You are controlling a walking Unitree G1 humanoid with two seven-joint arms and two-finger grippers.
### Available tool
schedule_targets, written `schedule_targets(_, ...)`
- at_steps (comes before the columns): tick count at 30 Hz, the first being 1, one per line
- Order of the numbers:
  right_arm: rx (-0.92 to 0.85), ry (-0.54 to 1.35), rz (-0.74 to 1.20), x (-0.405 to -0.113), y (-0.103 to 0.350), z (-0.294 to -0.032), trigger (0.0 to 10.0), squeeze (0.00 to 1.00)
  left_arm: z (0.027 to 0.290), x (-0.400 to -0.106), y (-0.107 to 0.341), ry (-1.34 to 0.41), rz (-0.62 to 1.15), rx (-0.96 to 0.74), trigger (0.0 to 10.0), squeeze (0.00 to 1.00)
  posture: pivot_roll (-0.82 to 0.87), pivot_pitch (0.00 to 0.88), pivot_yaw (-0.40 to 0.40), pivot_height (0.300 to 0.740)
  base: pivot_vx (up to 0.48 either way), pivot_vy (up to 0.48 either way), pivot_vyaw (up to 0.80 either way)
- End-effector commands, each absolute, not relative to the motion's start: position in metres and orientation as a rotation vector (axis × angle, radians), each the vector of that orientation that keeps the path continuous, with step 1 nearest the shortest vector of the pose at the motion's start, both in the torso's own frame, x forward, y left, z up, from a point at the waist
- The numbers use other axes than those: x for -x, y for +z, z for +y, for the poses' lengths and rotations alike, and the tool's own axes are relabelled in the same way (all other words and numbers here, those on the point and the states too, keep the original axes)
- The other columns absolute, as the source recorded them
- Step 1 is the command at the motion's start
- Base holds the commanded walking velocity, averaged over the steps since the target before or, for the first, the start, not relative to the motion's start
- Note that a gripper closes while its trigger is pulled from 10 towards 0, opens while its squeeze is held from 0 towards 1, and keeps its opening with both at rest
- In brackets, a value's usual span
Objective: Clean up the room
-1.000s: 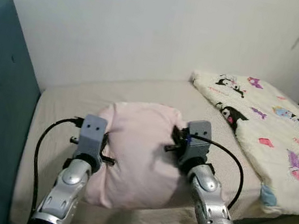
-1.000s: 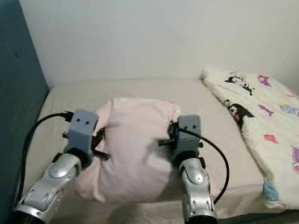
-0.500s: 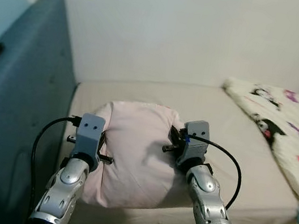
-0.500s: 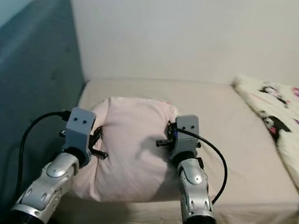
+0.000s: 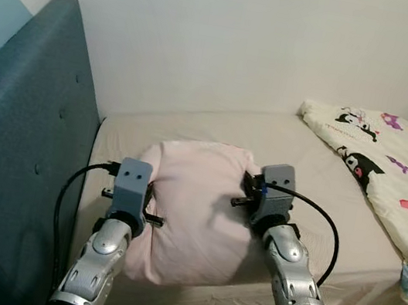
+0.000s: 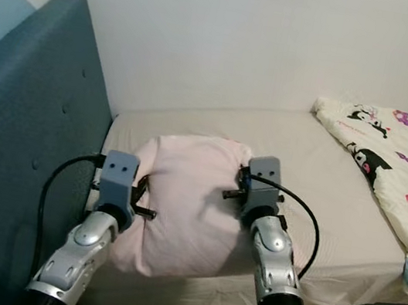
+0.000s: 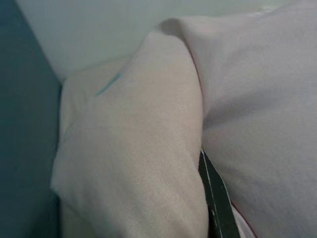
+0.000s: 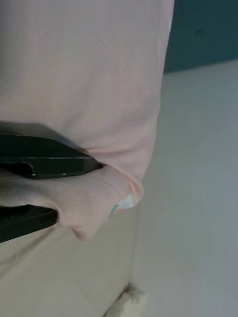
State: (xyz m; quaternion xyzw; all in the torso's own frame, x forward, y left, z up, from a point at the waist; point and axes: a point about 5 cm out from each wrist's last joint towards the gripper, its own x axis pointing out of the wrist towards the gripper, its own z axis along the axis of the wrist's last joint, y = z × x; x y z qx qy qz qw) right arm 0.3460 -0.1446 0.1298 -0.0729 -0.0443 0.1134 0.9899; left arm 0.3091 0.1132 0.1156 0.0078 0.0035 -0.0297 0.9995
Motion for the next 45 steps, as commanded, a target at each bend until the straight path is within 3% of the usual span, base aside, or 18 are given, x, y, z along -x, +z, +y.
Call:
schedule_targets(1, 0.157, 0.250, -0.129, -0.346, 0.136, -0.138, 10.0, 0.00, 0.120, -0.311, 0.125, -0.019, -0.038, -0.035, 10.0, 0.00, -0.01, 0.055, 0.016, 0.740, 0.000, 0.000, 0.80)
schedule_targets(34, 0.165, 0.242, -0.141, -0.346, 0.137, -0.141, 10.0, 0.00, 0.109, -0.308, 0.128, -0.073, -0.057, -0.049, 10.0, 0.00, 0.00, 0.053, 0.015, 0.740, 0.000, 0.000, 0.80)
schedule_targets(45, 0.123, 0.212, -0.143, -0.344, 0.134, -0.146, 10.0, 0.00, 0.100, -0.308, 0.128, -0.128, -0.053, -0.062, 10.0, 0.00, -0.01, 0.060, 0.024, 0.740, 0.000, 0.000, 0.00)
